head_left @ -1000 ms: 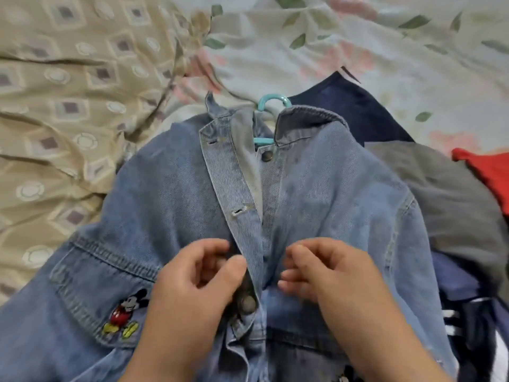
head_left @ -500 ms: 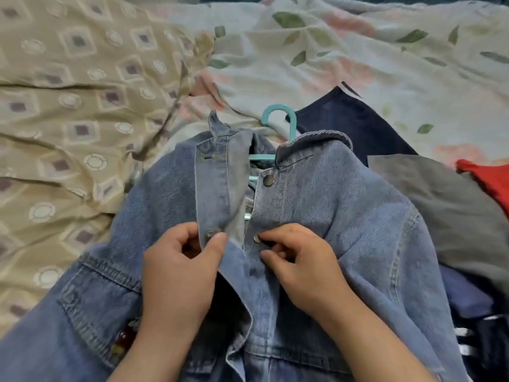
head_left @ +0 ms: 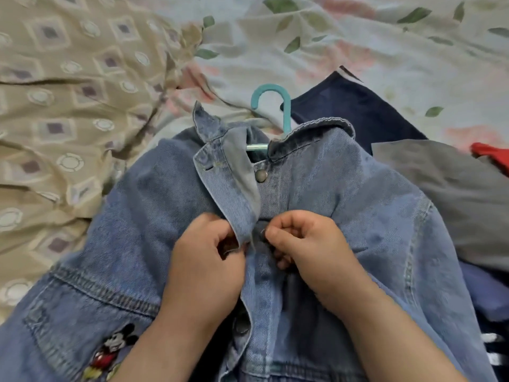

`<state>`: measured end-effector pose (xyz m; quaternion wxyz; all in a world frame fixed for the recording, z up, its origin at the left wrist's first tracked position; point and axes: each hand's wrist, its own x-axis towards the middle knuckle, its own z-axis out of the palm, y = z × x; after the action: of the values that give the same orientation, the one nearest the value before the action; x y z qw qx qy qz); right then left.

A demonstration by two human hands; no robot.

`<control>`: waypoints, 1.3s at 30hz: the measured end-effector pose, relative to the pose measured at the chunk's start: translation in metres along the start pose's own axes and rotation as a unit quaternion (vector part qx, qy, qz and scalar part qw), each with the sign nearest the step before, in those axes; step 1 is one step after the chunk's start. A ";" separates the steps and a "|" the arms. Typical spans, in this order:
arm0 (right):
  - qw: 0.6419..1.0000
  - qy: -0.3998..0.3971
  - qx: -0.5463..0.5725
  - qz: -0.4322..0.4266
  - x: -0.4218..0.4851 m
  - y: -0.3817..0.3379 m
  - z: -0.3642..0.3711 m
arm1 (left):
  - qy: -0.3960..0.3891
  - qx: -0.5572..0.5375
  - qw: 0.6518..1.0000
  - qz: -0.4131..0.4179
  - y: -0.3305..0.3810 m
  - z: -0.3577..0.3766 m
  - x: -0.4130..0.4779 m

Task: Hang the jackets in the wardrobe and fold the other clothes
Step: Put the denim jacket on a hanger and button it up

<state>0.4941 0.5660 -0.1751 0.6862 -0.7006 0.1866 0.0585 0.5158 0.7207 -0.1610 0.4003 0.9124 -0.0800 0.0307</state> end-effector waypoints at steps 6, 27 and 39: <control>0.987 -0.060 0.151 0.004 0.001 0.001 -0.007 | 0.033 0.040 0.996 0.072 0.021 0.015 -0.006; 0.981 0.048 -0.110 -0.152 -0.006 0.020 0.009 | 0.020 -0.196 0.975 -0.106 -0.004 0.016 -0.003; 0.991 -0.067 0.111 -0.033 -0.002 0.006 -0.001 | -0.033 -0.263 0.963 -0.044 -0.012 0.016 -0.010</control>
<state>0.4903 0.5655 -0.1802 0.7720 -0.6207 0.1224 0.0613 0.5079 0.7179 -0.1822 0.6244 0.7779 -0.0579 -0.0397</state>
